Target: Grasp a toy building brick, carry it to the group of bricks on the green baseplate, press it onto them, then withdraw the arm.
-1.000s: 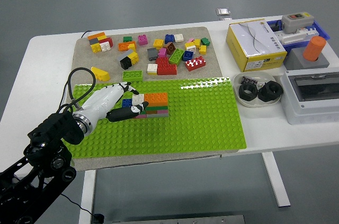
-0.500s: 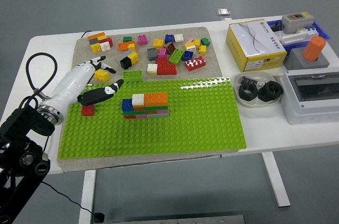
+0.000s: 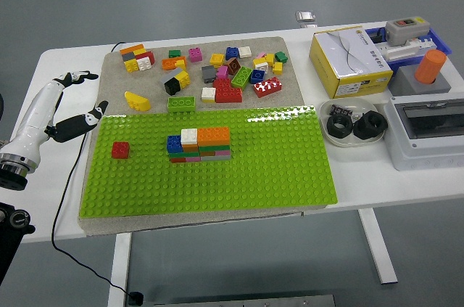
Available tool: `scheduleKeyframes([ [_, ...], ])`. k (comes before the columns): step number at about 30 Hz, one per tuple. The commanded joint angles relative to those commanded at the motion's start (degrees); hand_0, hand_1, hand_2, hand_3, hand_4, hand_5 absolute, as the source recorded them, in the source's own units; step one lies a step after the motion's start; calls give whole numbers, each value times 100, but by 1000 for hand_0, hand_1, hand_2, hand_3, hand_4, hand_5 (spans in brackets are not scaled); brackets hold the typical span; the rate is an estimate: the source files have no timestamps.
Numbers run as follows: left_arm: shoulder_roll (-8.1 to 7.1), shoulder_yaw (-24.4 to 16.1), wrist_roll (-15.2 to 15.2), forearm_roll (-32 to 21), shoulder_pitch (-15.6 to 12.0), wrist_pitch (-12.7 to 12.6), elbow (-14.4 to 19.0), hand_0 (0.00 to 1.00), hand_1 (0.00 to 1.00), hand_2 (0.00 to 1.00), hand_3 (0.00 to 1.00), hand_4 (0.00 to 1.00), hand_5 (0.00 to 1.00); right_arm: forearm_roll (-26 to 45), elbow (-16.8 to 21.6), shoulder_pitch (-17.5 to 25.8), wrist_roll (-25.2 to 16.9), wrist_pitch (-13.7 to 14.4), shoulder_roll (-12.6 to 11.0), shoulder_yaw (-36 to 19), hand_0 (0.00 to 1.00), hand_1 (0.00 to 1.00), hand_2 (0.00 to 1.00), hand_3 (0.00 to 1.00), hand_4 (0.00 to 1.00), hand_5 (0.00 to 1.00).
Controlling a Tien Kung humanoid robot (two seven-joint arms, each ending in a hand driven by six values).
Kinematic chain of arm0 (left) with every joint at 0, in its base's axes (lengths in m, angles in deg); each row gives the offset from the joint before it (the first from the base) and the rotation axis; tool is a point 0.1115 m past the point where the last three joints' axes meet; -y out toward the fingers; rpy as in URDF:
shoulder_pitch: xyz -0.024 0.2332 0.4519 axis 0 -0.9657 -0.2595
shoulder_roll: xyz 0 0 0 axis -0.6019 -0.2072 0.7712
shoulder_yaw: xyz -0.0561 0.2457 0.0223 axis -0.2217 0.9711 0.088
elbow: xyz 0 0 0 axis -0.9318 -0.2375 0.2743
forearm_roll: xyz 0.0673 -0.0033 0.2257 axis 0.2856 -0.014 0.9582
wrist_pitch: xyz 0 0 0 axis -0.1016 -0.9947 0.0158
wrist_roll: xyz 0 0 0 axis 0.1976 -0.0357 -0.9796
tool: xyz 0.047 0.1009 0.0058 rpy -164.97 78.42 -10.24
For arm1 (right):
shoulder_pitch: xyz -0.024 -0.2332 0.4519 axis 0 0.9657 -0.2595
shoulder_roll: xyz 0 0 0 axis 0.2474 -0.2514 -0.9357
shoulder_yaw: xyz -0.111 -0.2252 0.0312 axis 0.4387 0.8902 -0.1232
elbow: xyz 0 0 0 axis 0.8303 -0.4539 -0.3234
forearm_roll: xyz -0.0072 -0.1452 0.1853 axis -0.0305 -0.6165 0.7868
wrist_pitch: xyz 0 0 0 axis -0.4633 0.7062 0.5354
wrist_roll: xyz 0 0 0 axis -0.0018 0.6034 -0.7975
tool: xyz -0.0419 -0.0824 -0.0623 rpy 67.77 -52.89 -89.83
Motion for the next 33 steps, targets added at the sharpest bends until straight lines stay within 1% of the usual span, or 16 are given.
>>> scheduleKeyframes([
  [1,71,-124,20,151,3,23,-155,899,828,846,829,651,190,25,0,-8,-7,9,4,10,726,681,791,853,697,998],
  [2,100,-182,45,235,4,43,-233,899,828,846,829,651,190,37,0,-11,-12,14,5,15,726,681,791,853,697,998],
  [3,133,-261,92,353,8,69,-329,930,877,884,875,647,136,57,0,-16,-18,23,7,21,725,681,792,853,698,998],
  [6,172,-405,250,660,26,139,-494,930,877,884,875,647,136,89,0,-30,-39,47,10,25,725,681,792,853,698,998],
  [8,166,-445,430,875,74,182,-595,930,877,884,875,647,136,111,0,-41,-63,71,12,29,725,681,792,853,698,998],
  [9,160,-447,500,966,106,194,-640,949,896,903,886,658,85,118,0,-45,-73,80,13,29,721,678,793,853,696,998],
  [11,141,-428,626,1126,176,211,-726,949,896,903,886,658,85,128,0,-52,-90,97,14,27,721,678,793,853,696,998],
  [14,95,-314,936,1390,332,272,-892,949,896,903,886,658,85,124,0,-68,-107,120,16,23,721,678,793,853,696,998],
  [15,82,-271,1050,1484,376,308,-943,954,894,899,874,676,72,116,0,-74,-111,126,16,21,721,679,791,856,695,998],
  [17,64,-203,1292,1642,426,365,-1005,954,894,899,874,676,72,105,0,-86,-119,138,16,21,721,679,791,856,695,998],
  [20,76,-158,1637,1751,374,442,-910,954,894,899,874,676,72,108,0,-89,-132,152,13,26,721,679,791,856,695,998],
  [21,98,-158,1768,1762,322,456,-822,956,892,890,844,671,77,112,0,-84,-135,156,10,28,721,677,787,856,694,998],
  [24,202,-171,1958,1723,118,433,-520,956,892,890,844,671,77,128,0,-71,-146,162,1,36,721,677,787,856,694,998],
  [27,315,-159,2015,1704,-66,385,-246,958,889,889,841,675,66,161,0,-61,-159,163,-8,58,719,677,785,856,697,998],
  [29,360,-117,2019,1704,-139,349,-110,958,889,889,841,675,66,183,0,-53,-164,159,-14,72,719,677,785,856,697,998],
  [33,364,16,1970,1681,-196,267,111,960,888,885,840,684,57,166,0,-46,-164,138,-29,77,719,678,784,856,684,998],
])
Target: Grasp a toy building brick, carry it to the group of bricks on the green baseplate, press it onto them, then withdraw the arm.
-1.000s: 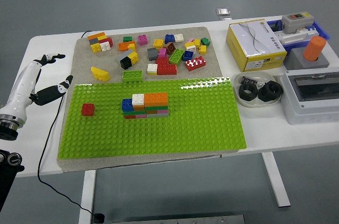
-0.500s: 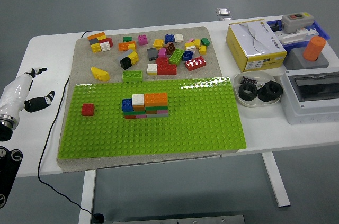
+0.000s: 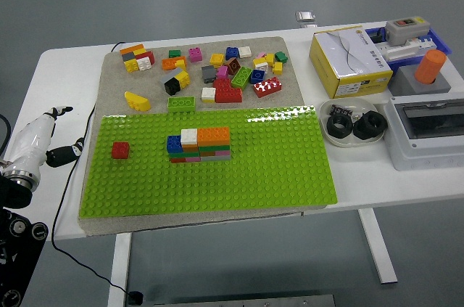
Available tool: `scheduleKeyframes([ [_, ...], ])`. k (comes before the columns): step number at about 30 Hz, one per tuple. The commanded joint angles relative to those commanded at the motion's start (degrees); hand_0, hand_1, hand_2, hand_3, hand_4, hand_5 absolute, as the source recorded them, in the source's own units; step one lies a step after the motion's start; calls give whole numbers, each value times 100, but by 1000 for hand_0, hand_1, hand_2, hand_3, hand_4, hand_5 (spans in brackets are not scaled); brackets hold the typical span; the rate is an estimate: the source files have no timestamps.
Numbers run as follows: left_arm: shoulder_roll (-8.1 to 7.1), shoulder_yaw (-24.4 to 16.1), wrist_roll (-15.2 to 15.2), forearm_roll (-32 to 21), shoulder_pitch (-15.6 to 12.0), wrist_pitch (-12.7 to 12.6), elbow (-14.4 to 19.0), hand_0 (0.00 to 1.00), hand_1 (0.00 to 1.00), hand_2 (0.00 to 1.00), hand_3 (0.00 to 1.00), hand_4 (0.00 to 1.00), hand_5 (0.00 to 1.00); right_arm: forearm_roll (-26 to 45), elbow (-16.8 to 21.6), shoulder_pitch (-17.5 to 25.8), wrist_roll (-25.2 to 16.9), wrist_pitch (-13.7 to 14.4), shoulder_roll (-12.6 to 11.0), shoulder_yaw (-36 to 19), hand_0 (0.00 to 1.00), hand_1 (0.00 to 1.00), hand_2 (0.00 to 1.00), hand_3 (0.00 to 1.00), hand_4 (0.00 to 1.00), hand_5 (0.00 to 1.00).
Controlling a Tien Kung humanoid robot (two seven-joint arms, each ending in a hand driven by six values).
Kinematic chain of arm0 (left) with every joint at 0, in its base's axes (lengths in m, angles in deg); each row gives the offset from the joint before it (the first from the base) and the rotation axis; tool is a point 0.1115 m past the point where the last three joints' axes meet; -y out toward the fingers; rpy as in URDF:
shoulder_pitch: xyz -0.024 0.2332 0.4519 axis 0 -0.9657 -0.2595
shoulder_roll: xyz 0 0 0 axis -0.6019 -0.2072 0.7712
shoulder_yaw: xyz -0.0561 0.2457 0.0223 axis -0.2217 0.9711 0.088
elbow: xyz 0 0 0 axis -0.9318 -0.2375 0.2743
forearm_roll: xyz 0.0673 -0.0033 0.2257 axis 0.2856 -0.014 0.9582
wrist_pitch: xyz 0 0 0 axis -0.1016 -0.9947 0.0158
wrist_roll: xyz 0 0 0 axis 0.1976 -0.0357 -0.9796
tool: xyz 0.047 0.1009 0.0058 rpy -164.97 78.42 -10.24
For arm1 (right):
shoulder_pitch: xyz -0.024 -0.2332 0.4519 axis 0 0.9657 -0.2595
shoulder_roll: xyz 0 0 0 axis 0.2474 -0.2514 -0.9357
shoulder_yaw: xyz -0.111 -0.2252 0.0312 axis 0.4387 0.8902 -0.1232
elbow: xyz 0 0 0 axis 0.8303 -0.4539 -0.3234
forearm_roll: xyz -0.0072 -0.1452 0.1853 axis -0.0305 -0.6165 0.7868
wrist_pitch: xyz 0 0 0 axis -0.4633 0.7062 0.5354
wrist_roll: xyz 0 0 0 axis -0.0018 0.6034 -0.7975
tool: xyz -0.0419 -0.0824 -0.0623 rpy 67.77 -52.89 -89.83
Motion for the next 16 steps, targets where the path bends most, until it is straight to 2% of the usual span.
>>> scheduleKeyframes([
  [5,-38,176,-154,-110,-40,-85,210,960,888,885,840,684,57,-29,0,13,1,-28,-14,-8,719,678,784,856,684,998],
  [7,-61,225,-212,-177,-76,-79,289,960,884,875,809,684,25,-34,0,16,0,-33,-15,-7,719,677,784,855,679,998],
  [11,-203,317,-322,-398,-248,-55,607,960,884,875,809,684,25,-6,0,24,0,-42,-18,31,719,677,784,855,679,998],
  [12,-254,345,-345,-456,-303,-60,709,952,862,843,760,667,17,5,0,28,3,-45,-18,41,720,677,785,855,678,998],
  [16,-380,549,-445,-640,-422,-184,1029,952,862,843,760,667,17,58,0,44,18,-59,-8,85,720,677,785,855,678,998],
])
